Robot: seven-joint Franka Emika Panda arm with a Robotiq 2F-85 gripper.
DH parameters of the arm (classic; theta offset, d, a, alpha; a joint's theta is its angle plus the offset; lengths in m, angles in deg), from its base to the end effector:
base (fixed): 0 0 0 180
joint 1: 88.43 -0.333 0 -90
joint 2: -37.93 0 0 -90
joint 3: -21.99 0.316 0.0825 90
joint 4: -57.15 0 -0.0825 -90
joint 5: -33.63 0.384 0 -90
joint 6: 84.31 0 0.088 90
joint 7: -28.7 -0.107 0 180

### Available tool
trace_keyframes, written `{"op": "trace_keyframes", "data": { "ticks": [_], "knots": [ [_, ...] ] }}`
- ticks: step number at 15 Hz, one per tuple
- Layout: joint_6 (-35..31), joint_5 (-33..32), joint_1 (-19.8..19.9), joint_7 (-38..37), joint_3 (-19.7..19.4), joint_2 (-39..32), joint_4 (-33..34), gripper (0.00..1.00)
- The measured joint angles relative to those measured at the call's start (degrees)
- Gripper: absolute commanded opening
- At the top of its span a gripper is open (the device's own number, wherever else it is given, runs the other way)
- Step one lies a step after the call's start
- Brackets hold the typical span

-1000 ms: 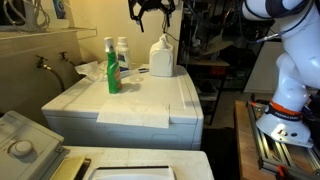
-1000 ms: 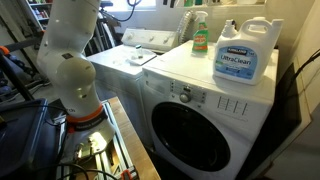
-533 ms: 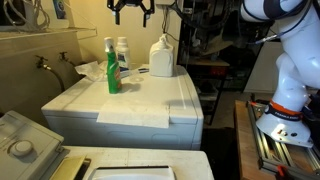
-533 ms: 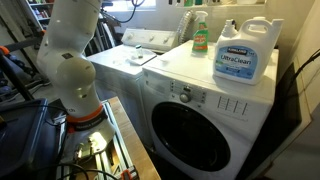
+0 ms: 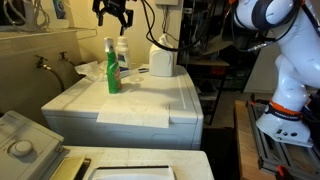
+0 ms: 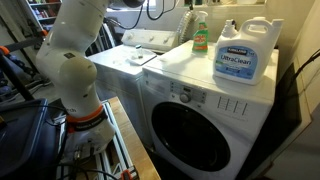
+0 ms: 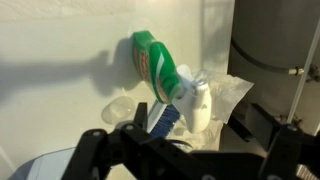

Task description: Move the green spray bottle to the right

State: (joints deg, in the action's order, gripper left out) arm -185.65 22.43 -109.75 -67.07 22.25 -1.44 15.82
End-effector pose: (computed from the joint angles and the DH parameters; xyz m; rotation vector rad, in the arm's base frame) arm 0.7039 0.2585 0.6009 -2.3077 1.7414 -0.5163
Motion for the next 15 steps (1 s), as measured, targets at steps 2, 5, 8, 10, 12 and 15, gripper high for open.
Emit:
{"op": "trace_keyframes", "data": {
  "ticks": [2,5,8,10,12,15],
  "knots": [
    [-0.2,-2.8,-0.4,-0.9,-1.9,-2.0,0.0,1.00],
    [-0.2,-3.5,-0.5,-1.3,-2.4,-3.4,0.0,1.00],
    [-0.2,-3.5,-0.6,-1.2,-2.3,-3.2,0.2,1.00],
    [-0.2,-3.4,-0.6,-1.2,-2.1,-3.5,0.2,0.95],
    [-0.2,-3.4,-0.9,-1.2,-2.0,-4.1,0.2,0.83],
    [-0.2,-3.7,-1.7,-1.3,-2.2,-4.9,0.2,0.59]
  ]
}}
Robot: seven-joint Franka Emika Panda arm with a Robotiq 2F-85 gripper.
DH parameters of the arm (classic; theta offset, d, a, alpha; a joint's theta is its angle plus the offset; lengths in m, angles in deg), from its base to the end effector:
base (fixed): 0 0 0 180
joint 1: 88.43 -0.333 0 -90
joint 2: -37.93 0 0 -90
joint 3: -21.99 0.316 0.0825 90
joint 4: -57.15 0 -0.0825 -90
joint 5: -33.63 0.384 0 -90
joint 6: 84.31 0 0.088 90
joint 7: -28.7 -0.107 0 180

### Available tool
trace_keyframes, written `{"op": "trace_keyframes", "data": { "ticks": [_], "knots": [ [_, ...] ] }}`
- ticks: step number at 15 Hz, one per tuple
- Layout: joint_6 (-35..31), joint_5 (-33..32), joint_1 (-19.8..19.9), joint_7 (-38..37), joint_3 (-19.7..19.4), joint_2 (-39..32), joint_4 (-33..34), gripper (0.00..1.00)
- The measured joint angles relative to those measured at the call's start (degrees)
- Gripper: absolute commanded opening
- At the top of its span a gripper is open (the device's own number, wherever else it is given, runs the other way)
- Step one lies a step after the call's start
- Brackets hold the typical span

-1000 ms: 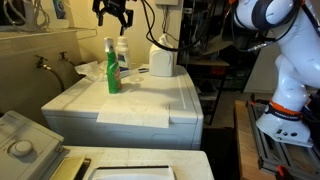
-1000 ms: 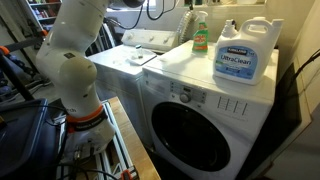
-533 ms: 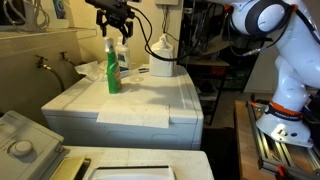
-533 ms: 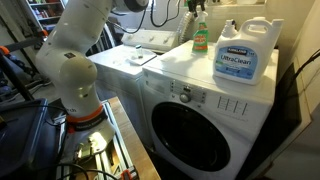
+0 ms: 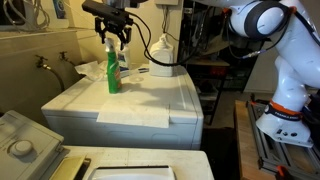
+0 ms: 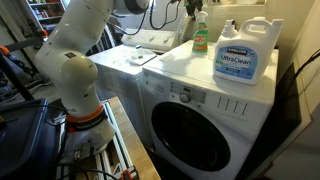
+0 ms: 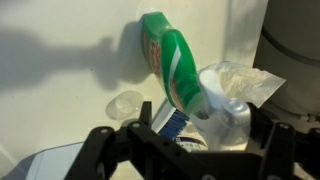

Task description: Move the green spray bottle to the right

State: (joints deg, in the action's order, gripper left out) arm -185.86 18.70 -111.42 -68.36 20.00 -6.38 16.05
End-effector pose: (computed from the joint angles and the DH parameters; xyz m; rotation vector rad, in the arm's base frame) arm 0.7224 0.2668 0.5398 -2.3814 1.8068 -0.5881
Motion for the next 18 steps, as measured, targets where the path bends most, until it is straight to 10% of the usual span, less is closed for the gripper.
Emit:
{"op": "trace_keyframes", "data": {
  "ticks": [3,10,18],
  "knots": [
    [0.0,-1.6,-0.8,0.0,-0.9,-0.4,0.0,0.42],
    [0.1,-6.9,-3.2,0.0,-3.6,-0.9,0.0,0.93],
    [0.4,-10.9,-5.8,0.0,-5.8,-2.2,0.6,0.37]
  ]
}}
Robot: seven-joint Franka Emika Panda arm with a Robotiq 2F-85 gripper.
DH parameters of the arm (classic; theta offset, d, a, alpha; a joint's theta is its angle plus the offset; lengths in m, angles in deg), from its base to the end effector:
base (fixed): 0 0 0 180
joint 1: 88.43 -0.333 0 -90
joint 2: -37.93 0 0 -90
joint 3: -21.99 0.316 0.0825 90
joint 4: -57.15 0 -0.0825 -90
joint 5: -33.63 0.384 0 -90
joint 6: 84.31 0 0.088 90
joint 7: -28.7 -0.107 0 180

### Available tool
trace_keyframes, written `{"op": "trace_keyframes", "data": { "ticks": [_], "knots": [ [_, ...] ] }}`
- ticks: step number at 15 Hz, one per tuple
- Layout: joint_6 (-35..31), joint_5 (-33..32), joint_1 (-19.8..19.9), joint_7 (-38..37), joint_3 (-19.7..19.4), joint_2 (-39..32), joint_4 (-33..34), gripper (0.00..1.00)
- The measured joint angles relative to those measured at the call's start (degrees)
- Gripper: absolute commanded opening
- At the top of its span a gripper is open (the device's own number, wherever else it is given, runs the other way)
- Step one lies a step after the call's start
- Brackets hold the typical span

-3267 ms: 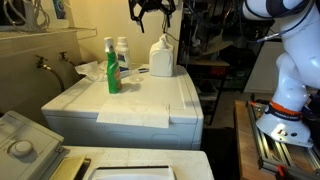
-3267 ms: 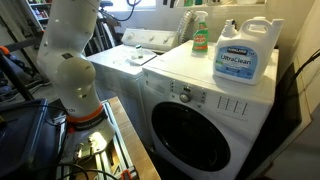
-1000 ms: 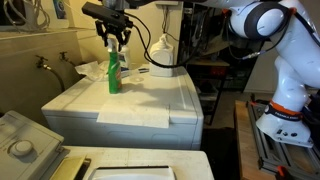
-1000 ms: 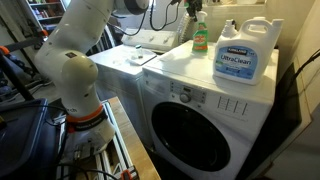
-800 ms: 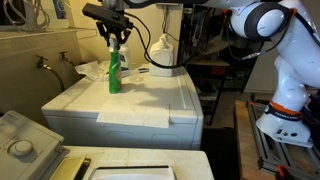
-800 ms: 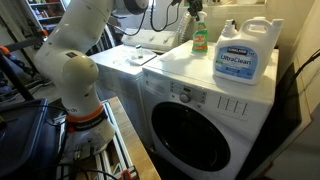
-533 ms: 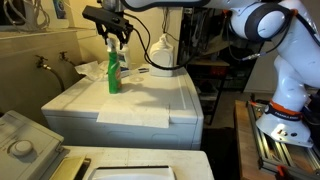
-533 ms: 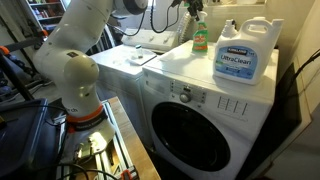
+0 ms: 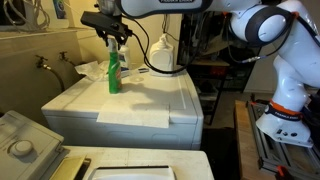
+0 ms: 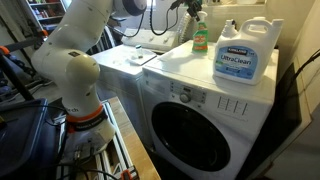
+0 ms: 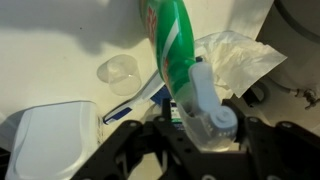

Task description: Move the green spray bottle to the right

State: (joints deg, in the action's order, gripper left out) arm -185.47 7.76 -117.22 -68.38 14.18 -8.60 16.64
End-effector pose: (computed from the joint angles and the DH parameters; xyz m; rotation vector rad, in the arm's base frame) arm 0.7194 0.2901 0.5257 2.3965 -1.7126 0.9105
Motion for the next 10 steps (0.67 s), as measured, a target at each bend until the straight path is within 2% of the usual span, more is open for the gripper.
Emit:
{"op": "trace_keyframes", "data": {
  "ticks": [1,2,3,7,10],
  "knots": [
    [0.1,-0.8,-0.3,0.0,-0.6,-0.2,0.0,0.29],
    [0.3,-1.7,-0.6,0.0,-1.2,-0.4,0.1,0.16],
    [1.0,-2.6,-0.9,0.0,-1.8,-0.5,0.1,0.13],
    [3.3,-4.1,-2.0,0.4,-3.0,-0.8,0.4,0.14],
    [5.3,-2.6,-1.9,4.3,-1.9,0.3,0.8,0.14]
  ]
}}
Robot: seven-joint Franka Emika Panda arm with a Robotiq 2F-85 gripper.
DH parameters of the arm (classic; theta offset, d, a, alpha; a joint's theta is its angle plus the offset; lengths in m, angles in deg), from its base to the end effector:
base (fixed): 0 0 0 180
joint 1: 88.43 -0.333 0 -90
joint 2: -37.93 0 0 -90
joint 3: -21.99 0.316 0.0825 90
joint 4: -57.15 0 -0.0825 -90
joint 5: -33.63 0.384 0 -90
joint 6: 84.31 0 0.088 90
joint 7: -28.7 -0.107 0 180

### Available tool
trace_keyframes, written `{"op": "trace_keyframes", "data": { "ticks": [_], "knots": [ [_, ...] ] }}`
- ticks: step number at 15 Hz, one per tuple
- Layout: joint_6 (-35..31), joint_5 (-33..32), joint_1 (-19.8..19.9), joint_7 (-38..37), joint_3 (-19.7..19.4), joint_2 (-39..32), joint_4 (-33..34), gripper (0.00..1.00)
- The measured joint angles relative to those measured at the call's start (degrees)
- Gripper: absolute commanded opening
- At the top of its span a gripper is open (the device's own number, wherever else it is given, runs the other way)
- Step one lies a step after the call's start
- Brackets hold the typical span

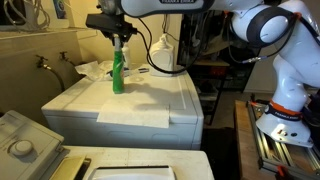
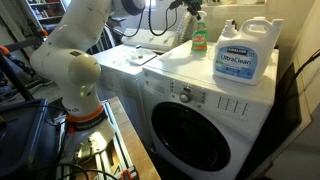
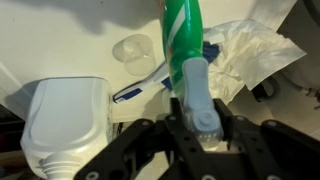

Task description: Move the green spray bottle to the right

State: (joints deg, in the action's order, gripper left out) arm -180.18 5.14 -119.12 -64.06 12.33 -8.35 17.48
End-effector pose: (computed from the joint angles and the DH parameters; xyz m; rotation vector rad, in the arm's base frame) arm 0.7086 0.2906 0.5324 2.3477 -1.5768 0.9081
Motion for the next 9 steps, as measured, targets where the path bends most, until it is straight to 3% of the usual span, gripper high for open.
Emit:
{"op": "trace_keyframes", "data": {
  "ticks": [5,9],
  "knots": [
    [0.8,1.1,0.1,10.0,2.2,7.9,-2.5,0.14],
    [10.4,-0.4,-1.7,11.1,2.1,15.5,-9.8,0.14]
  ]
}}
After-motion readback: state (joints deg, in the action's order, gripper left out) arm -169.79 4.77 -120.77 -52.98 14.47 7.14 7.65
